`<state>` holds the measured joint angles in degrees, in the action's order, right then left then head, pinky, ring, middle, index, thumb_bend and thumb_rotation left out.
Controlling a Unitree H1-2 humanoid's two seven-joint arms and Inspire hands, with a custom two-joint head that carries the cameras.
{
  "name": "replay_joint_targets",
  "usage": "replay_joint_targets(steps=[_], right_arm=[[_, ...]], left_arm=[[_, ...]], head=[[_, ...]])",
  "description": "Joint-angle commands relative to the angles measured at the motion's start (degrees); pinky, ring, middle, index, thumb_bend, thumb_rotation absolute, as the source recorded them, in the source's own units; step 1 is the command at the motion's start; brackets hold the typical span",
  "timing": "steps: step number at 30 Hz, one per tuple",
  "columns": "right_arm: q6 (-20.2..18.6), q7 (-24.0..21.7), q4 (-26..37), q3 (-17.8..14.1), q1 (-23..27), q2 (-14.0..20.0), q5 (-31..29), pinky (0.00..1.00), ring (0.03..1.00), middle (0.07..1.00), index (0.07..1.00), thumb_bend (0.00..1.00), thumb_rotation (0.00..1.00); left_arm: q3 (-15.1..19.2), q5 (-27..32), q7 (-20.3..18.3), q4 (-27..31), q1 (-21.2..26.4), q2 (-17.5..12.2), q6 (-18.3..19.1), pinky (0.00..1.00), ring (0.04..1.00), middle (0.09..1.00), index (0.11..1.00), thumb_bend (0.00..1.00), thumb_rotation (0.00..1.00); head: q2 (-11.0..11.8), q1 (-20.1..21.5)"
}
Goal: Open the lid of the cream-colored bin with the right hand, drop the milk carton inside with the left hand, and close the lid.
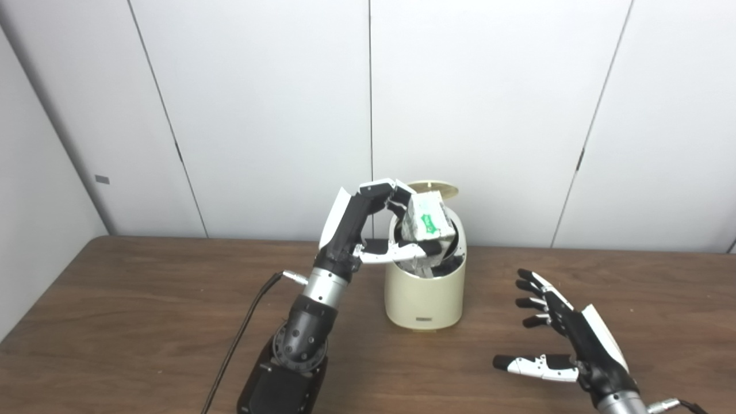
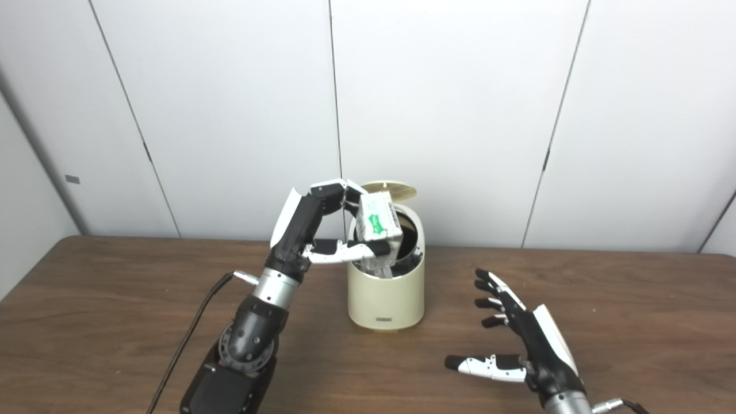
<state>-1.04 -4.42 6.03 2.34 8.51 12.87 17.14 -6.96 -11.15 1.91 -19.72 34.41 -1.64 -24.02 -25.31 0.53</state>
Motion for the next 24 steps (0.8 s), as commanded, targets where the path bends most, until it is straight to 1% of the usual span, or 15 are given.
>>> replay_joint_targets(steps=[1, 7, 15, 19, 24], right_arm=[[2.1, 1.3, 1.6, -0.4, 1.3, 0.1, 0.1, 0.64, 0.799, 0.881, 0.896, 0.79, 0.21], [2.0, 1.3, 2.2, -0.6, 0.9, 0.1, -0.1, 0.63, 0.800, 0.885, 0.896, 0.78, 0.15], [3.2, 1.3, 1.1, -1.0, 0.7, 0.4, -1.1, 0.65, 0.813, 0.890, 0.901, 0.78, 0.14], [2.9, 1.2, 1.8, -1.0, 0.6, 0.2, -0.9, 0.65, 0.809, 0.891, 0.900, 0.77, 0.14], [3.5, 1.3, 1.6, -1.2, 0.6, 0.2, -1.1, 0.65, 0.805, 0.884, 0.897, 0.77, 0.12]], left_arm=[[-0.7, 0.0, 2.6, 0.3, 4.7, 0.2, -2.9, 0.48, 0.562, 0.500, 0.488, 0.52, 0.00], [-3.8, -1.3, 7.0, -3.1, 6.1, -0.6, -2.9, 0.47, 0.551, 0.499, 0.488, 0.52, 0.00], [-10.0, -2.4, 14.4, -8.0, 8.7, -2.7, -2.9, 0.48, 0.562, 0.505, 0.485, 0.52, 0.00], [-12.1, -1.7, 16.7, -9.7, 10.0, -3.4, -2.9, 0.47, 0.565, 0.507, 0.483, 0.52, 0.00], [-14.3, -1.5, 19.0, -11.2, 11.2, -4.4, -2.9, 0.47, 0.571, 0.509, 0.480, 0.52, 0.00]], head=[[-0.1, 0.2], [-0.1, 0.5], [-0.2, 0.8], [-0.3, 1.0], [-0.5, 1.3]])
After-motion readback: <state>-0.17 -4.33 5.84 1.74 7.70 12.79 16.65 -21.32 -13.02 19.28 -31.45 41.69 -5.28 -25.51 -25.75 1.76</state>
